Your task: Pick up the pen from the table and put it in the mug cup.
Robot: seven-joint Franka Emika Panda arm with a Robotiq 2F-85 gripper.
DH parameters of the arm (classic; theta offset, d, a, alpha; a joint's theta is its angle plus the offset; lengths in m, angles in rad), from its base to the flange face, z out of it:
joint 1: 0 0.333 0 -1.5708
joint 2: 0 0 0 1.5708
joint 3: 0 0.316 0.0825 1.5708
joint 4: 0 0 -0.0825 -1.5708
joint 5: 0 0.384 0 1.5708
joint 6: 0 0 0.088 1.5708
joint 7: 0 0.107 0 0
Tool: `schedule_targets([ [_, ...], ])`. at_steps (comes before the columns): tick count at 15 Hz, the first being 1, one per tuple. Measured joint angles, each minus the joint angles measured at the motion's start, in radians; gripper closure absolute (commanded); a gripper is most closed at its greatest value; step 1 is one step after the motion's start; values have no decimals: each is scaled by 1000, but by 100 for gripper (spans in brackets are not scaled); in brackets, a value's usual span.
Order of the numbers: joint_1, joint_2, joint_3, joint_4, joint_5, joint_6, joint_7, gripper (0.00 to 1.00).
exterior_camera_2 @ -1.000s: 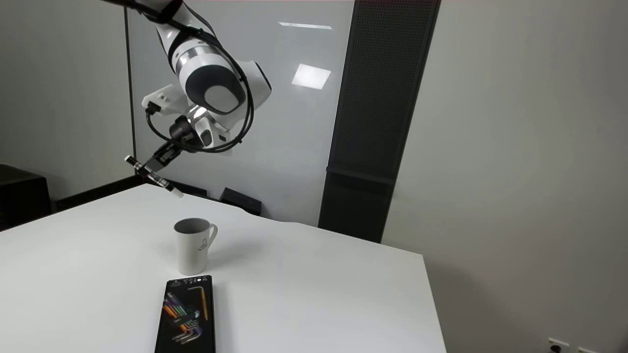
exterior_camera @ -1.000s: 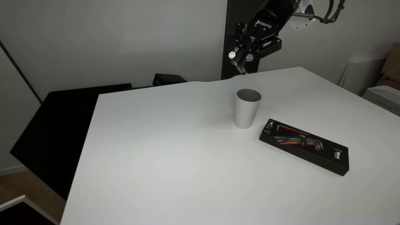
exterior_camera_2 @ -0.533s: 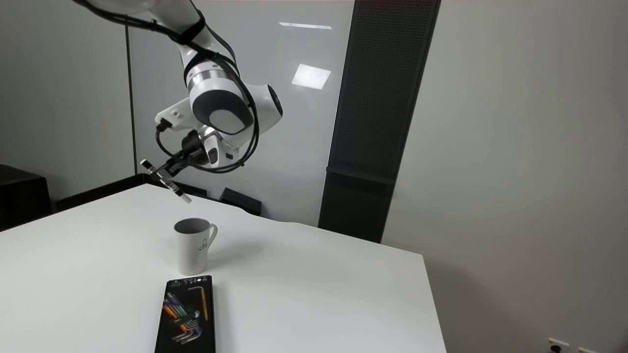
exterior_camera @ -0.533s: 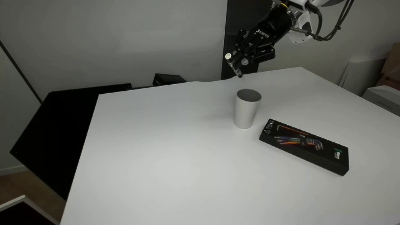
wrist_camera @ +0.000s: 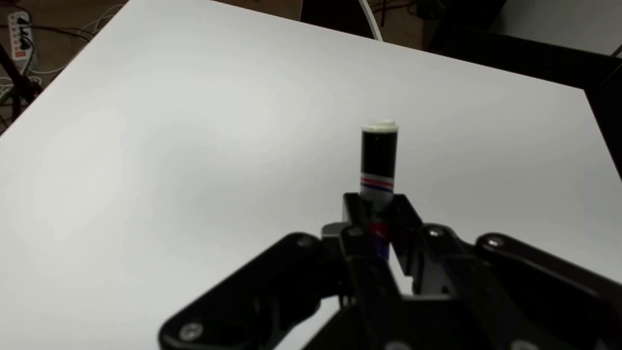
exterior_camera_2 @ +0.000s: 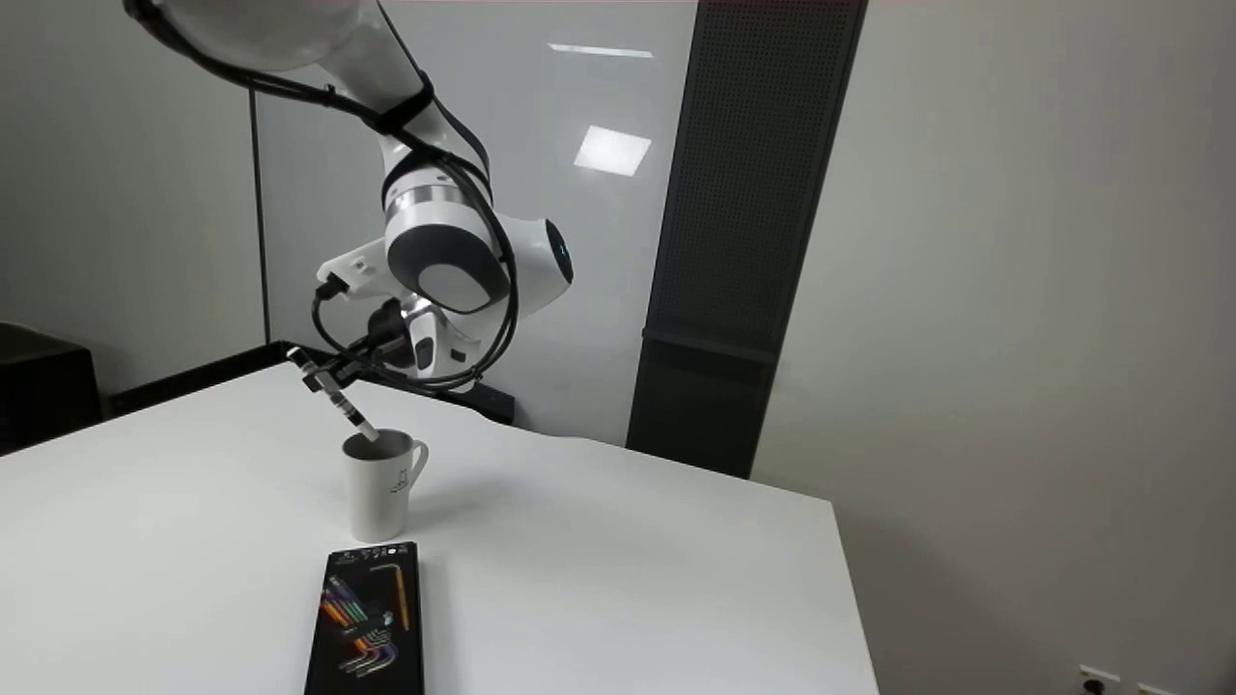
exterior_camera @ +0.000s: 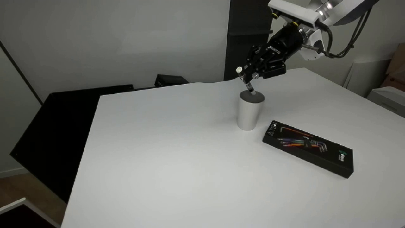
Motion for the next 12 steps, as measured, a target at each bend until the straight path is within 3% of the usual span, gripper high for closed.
schedule_targets([
  [11, -23, 0, -39, -77, 33, 3, -51, 93],
  [12, -23, 0, -39, -80, 38, 8, -59, 68],
])
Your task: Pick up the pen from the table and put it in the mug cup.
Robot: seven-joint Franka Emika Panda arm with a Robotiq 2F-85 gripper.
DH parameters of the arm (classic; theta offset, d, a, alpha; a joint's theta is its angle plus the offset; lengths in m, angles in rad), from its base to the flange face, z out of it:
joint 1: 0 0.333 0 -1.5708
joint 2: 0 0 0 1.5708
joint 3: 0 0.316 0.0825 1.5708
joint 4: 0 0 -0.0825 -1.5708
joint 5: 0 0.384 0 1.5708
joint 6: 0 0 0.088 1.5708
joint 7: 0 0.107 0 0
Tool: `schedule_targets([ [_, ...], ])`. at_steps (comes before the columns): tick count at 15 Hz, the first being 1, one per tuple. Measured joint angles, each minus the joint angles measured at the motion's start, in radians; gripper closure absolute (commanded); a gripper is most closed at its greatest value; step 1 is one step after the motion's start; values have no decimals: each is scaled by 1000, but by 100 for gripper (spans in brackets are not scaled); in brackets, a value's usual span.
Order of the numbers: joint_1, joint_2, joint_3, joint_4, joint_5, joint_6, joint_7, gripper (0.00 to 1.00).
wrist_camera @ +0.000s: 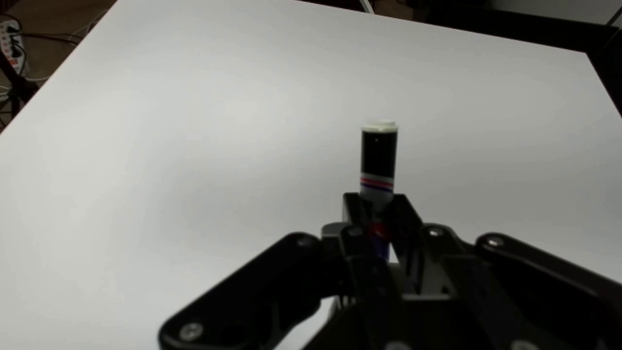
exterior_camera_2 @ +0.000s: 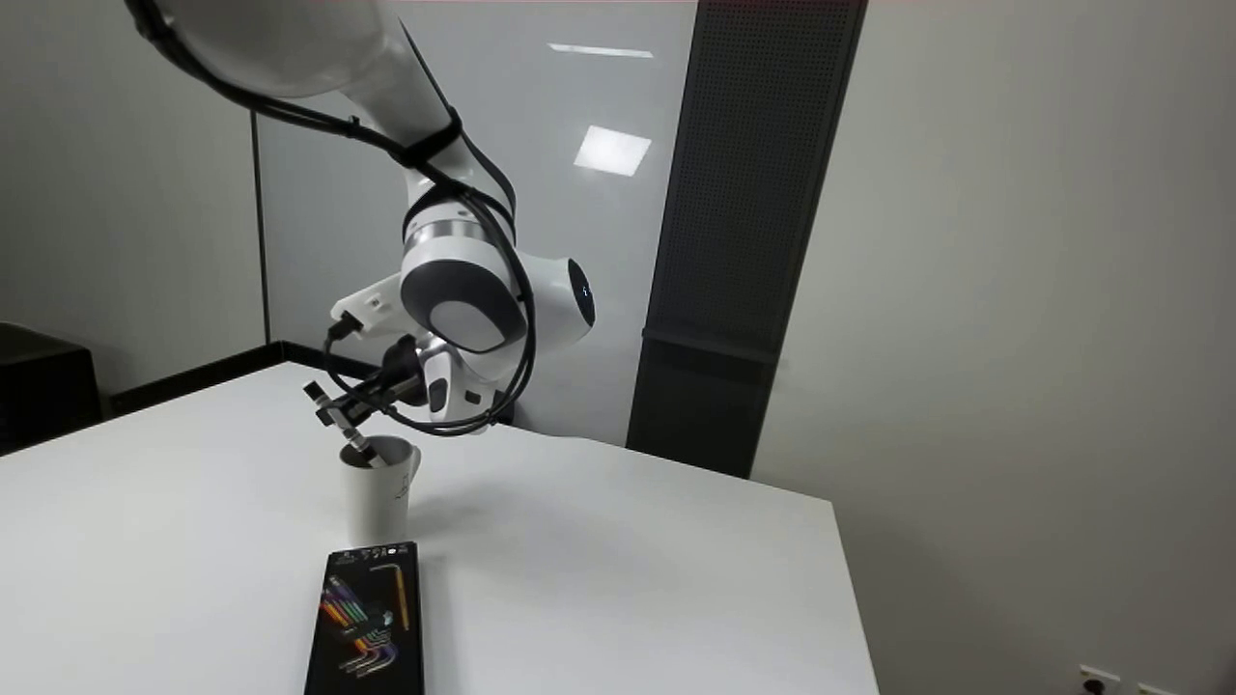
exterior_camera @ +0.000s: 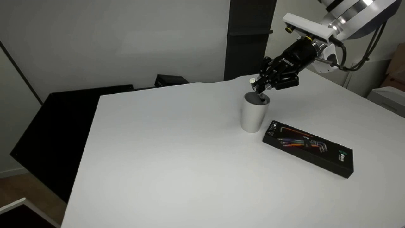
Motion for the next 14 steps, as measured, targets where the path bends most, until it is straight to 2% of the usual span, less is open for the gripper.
schedule_targets([
  [1, 0, 0, 0, -3, 2, 5, -5, 46],
  [8, 5, 0, -4, -13, -4, 9, -71, 6],
  [10, 12, -2, -4, -13, -10, 12, -84, 1],
  [14, 31, -10, -4, -12, -44, 17, -107, 0],
])
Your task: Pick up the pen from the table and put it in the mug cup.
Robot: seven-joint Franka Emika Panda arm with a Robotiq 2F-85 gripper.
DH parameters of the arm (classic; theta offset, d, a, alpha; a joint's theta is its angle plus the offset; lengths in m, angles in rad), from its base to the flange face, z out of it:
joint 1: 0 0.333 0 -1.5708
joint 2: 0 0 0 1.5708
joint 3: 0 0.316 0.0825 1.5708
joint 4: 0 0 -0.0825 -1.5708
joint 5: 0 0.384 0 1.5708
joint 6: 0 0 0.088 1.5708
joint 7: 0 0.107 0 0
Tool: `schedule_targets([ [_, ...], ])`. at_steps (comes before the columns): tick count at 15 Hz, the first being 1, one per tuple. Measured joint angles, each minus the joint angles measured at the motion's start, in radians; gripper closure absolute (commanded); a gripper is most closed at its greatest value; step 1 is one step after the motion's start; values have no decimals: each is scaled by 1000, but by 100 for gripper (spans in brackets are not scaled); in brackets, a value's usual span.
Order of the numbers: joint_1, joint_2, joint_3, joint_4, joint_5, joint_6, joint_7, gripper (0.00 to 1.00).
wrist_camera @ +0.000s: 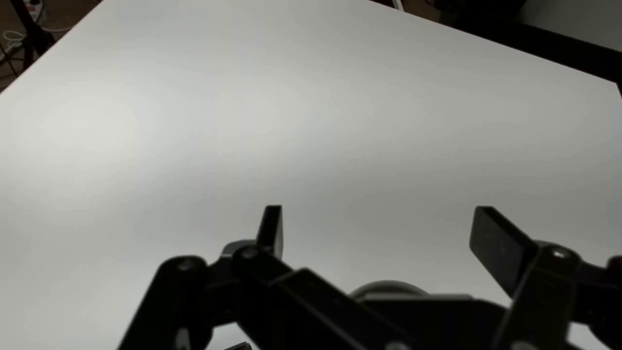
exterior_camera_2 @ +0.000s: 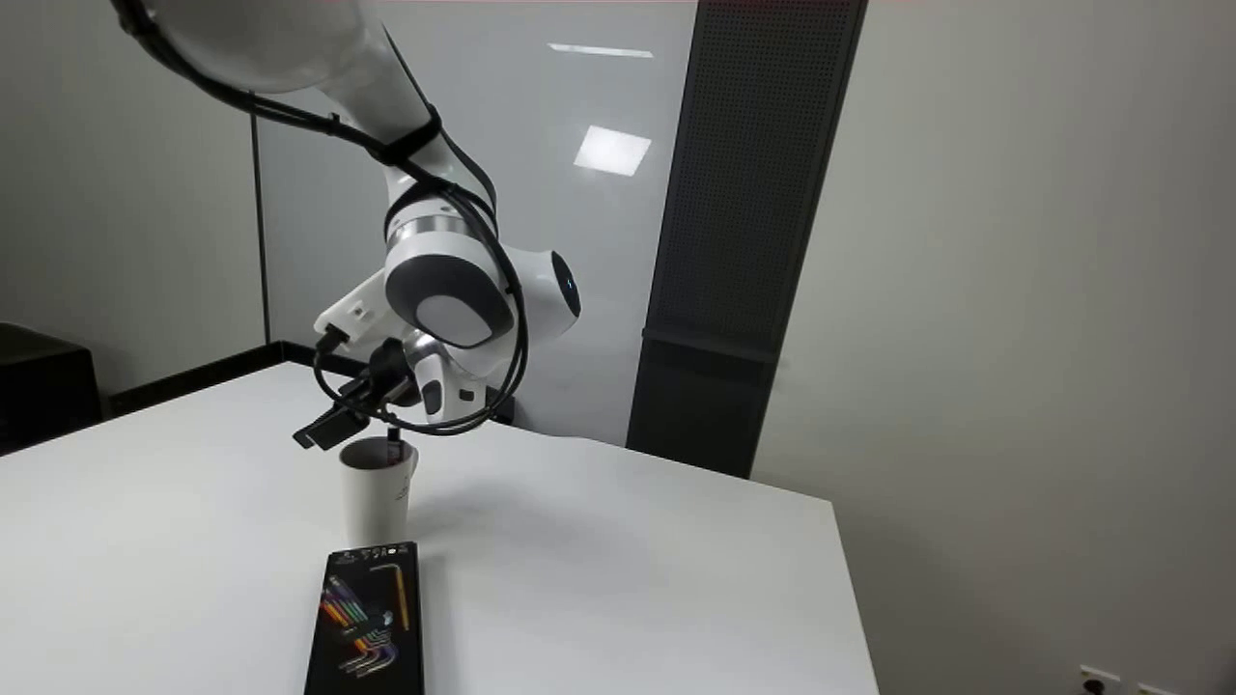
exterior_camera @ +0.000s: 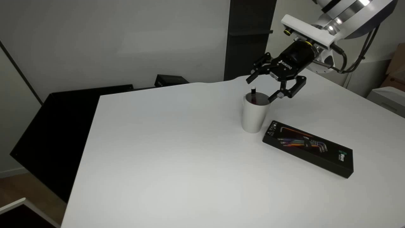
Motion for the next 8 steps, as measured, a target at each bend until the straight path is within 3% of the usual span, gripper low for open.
schedule_targets([
  [8, 91, -135, -6, -4, -438, -49, -9, 0],
])
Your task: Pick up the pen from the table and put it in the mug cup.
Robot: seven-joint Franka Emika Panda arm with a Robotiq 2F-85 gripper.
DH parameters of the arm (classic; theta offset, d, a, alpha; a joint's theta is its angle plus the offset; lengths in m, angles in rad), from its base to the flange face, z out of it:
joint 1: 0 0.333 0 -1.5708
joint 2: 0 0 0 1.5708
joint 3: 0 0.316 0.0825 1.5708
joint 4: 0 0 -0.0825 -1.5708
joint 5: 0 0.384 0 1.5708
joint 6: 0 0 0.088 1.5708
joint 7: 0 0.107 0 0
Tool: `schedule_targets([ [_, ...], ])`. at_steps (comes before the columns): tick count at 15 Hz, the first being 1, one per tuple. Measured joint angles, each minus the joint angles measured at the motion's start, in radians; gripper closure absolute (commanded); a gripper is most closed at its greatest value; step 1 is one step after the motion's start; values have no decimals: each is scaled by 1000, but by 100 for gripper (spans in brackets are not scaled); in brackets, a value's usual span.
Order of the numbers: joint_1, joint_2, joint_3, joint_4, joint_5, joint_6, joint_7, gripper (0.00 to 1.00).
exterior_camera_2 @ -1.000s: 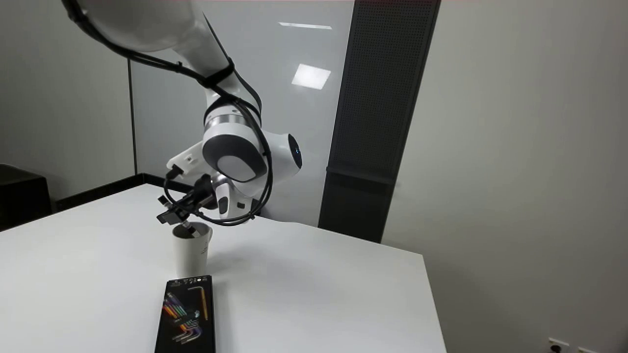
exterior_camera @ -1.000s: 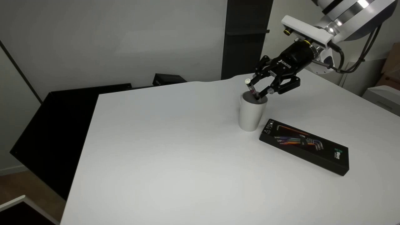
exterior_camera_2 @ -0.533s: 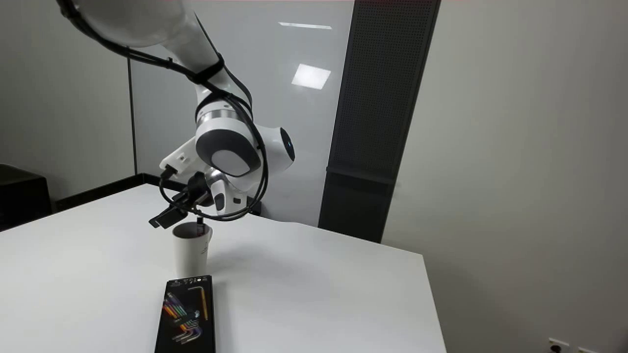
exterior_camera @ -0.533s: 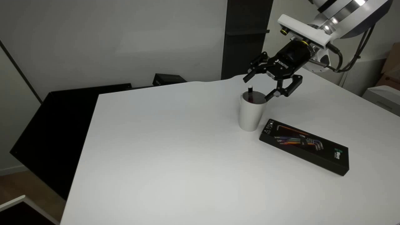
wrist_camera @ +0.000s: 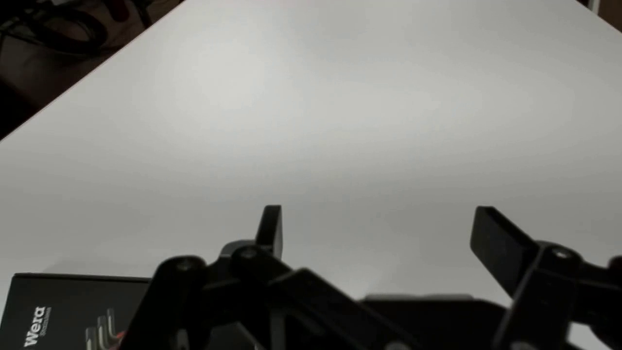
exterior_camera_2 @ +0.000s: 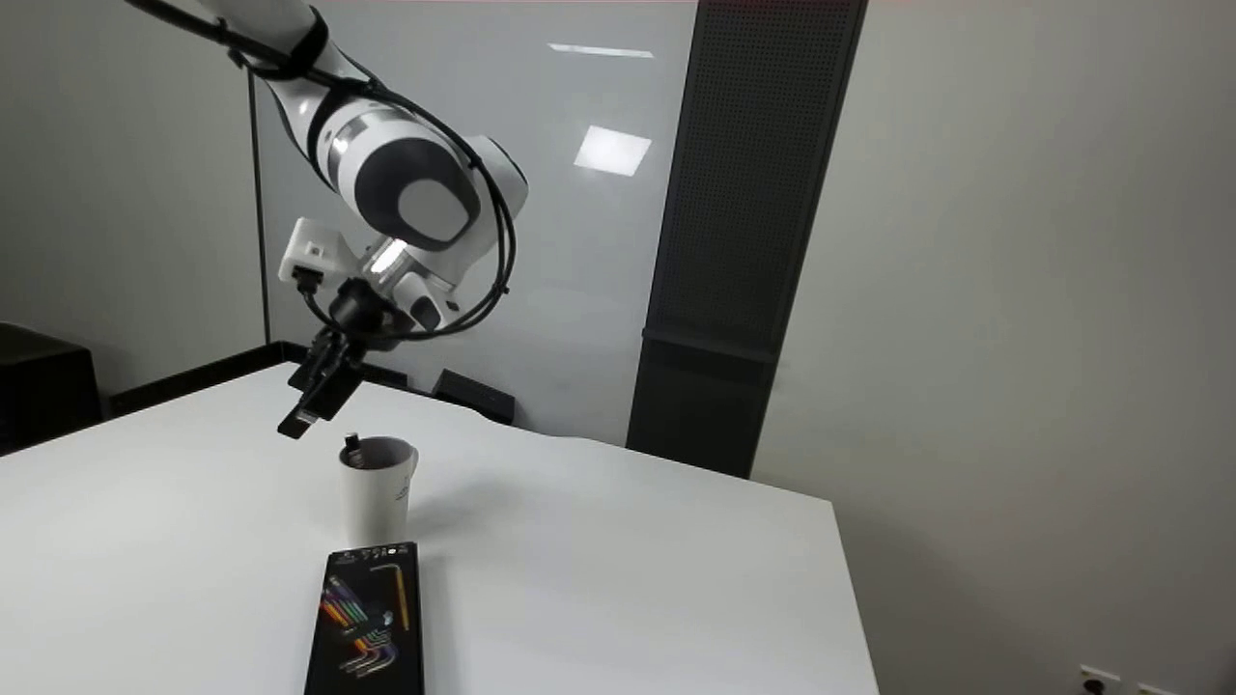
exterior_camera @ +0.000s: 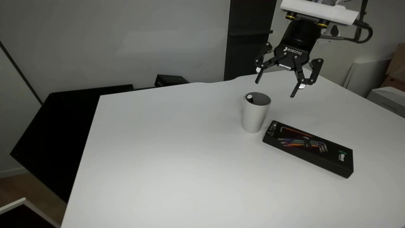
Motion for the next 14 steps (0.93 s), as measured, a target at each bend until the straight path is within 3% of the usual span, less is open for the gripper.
schedule_targets([
  [5, 33, -119, 17, 1, -280, -133, -21, 0],
  [11, 58, -188, 54, 2, -550, -230, -139, 0],
  [14, 67, -200, 63, 2, -593, -236, -163, 0],
])
